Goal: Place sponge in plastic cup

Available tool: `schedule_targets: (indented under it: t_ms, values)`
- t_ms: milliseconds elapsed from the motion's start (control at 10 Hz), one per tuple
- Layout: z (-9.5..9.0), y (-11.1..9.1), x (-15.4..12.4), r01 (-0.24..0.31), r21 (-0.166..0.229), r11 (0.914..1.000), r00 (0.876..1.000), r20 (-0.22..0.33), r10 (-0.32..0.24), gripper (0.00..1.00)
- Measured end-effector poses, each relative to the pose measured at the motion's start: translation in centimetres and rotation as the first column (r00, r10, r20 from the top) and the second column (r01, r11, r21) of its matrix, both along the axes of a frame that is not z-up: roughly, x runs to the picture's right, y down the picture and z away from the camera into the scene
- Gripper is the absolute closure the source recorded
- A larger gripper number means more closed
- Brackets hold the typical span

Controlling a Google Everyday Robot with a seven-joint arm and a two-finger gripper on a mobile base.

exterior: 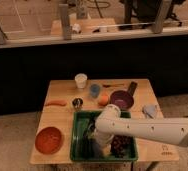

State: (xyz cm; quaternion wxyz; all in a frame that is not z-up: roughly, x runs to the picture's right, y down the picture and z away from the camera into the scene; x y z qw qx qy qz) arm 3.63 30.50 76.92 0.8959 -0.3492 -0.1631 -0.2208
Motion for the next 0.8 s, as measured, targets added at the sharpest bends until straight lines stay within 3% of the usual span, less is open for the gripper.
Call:
schedule_targets:
  t_ms: [200, 500, 800]
  values:
    - [0.0, -1.1, 0.7, -0.028, 0.003, 0.9996, 0.999, -0.016, 0.028, 0.98]
    - [-0.7, -4.7, 3.1, -0.115, 0.021, 0.9932, 0.993, -0.040, 0.115, 1.00]
    - [-2.5, -9.3, 6.5, -0.193, 0.070, 0.9787, 0.978, -0.068, 0.198, 1.00]
